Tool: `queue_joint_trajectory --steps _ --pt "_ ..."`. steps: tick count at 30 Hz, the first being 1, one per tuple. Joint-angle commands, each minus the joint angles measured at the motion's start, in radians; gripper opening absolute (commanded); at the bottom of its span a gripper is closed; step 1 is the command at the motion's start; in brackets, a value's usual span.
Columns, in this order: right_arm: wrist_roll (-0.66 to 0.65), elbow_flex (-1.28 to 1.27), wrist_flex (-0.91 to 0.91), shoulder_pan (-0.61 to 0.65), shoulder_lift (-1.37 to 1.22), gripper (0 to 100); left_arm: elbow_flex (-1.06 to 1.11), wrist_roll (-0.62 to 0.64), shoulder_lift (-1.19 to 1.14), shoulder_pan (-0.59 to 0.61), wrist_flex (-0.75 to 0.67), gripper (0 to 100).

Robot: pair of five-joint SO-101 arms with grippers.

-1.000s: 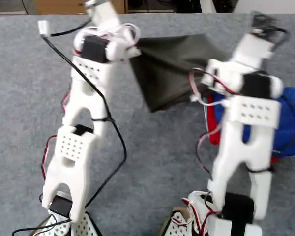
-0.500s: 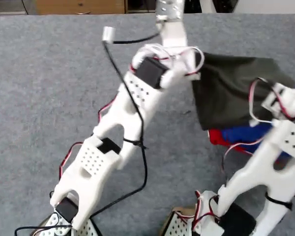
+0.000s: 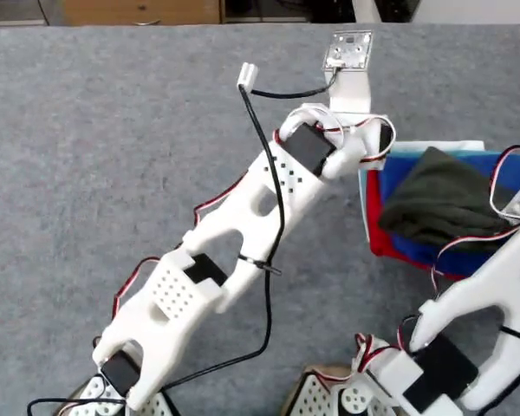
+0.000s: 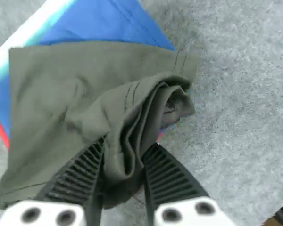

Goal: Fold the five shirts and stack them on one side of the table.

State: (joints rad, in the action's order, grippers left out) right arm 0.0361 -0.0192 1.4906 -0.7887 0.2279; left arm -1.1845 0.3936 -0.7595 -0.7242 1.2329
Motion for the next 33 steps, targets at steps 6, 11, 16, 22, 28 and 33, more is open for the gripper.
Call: queue_joint_trajectory --steps 6,11,16,22,28,33 --pt "-0.032 0.166 -0.078 0.059 -0.018 0.4 -0.005 0.003 0.071 0.037 0.031 7" --pt "-0.02 0.314 -0.23 0.251 -0.022 0.3 -0.12 0.005 0.073 0.186 0.16 7" --pt "0.026 0.455 -0.288 0.526 -0.022 0.3 -0.267 0.005 0.071 0.422 0.288 7" --pt "0.061 0.467 -0.285 0.668 -0.024 0.3 -0.327 0.005 0.068 0.644 0.361 7" --pt "0.026 0.263 -0.298 0.483 -0.024 0.3 -0.327 0.005 0.065 0.683 0.37 7" --pt "-0.1 0.031 -0.493 0.357 -0.022 0.3 -0.327 0.005 0.064 0.661 0.354 7"
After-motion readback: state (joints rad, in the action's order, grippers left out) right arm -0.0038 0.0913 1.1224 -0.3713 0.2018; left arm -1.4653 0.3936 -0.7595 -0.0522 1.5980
